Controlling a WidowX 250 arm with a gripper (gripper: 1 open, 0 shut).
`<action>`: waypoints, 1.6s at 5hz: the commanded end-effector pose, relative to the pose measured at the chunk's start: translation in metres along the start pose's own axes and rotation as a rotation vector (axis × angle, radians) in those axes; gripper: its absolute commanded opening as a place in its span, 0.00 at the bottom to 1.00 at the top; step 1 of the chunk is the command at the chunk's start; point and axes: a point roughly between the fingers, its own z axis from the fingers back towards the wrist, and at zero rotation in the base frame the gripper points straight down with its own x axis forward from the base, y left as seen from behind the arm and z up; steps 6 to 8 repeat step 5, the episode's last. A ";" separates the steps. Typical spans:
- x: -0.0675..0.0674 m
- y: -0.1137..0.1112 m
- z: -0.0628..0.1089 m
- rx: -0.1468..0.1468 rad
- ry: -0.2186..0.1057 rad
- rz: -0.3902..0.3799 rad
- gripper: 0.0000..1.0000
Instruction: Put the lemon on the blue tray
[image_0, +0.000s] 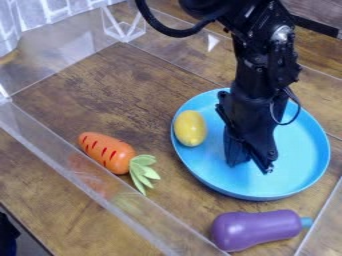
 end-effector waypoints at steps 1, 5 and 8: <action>-0.010 0.005 -0.010 -0.011 0.029 0.026 0.00; -0.011 0.007 -0.016 -0.045 0.046 0.059 0.00; -0.011 0.007 -0.016 -0.045 0.046 0.059 0.00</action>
